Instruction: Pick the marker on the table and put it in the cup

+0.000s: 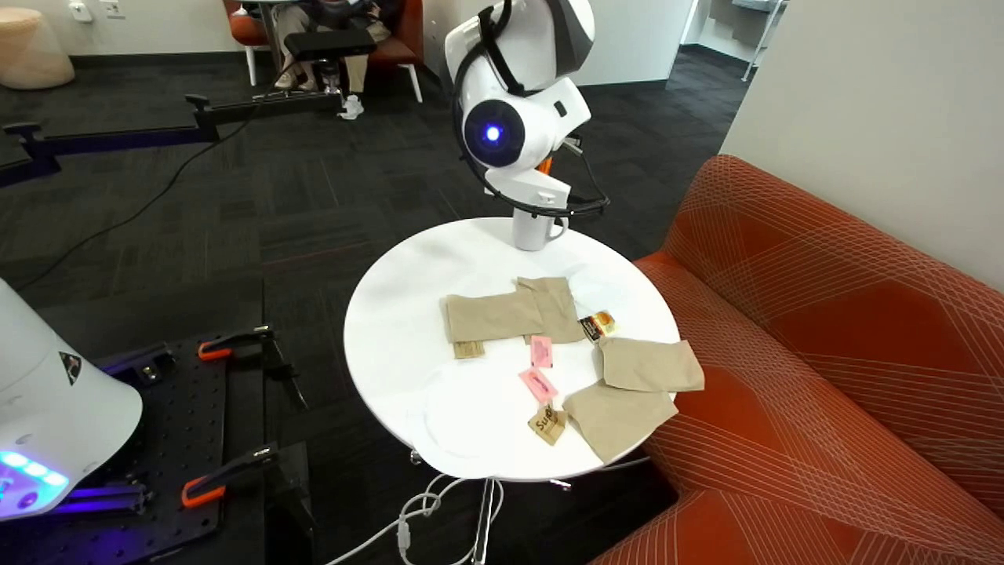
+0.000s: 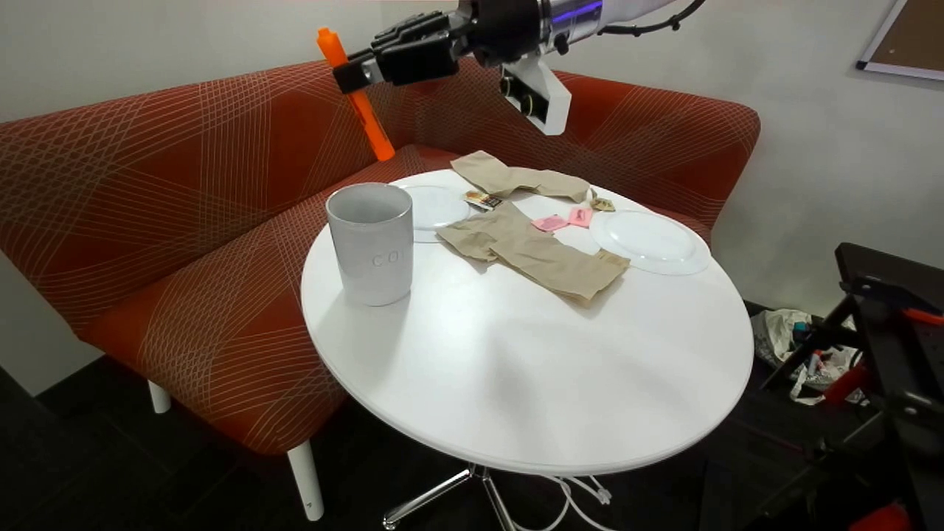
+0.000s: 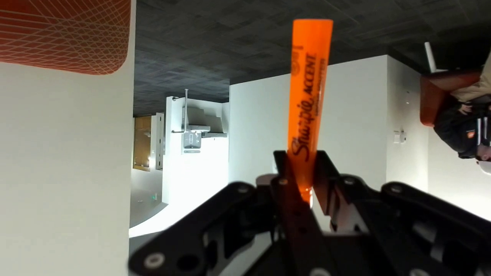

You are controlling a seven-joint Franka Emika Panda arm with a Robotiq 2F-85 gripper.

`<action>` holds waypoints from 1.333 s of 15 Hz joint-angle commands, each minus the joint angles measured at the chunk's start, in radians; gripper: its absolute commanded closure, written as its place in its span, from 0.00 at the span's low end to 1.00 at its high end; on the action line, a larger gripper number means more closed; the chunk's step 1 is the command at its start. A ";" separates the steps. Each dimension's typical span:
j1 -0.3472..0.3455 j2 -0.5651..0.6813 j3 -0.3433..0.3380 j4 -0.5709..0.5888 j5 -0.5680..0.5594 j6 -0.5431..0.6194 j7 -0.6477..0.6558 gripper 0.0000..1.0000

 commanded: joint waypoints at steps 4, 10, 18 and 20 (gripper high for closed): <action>0.036 -0.001 -0.082 -0.016 0.035 -0.099 -0.012 0.95; 0.358 -0.022 -0.473 -0.054 0.175 -0.315 0.012 0.95; 0.483 -0.016 -0.582 -0.075 0.223 -0.357 0.009 0.95; 0.491 -0.016 -0.591 -0.075 0.225 -0.356 0.008 0.95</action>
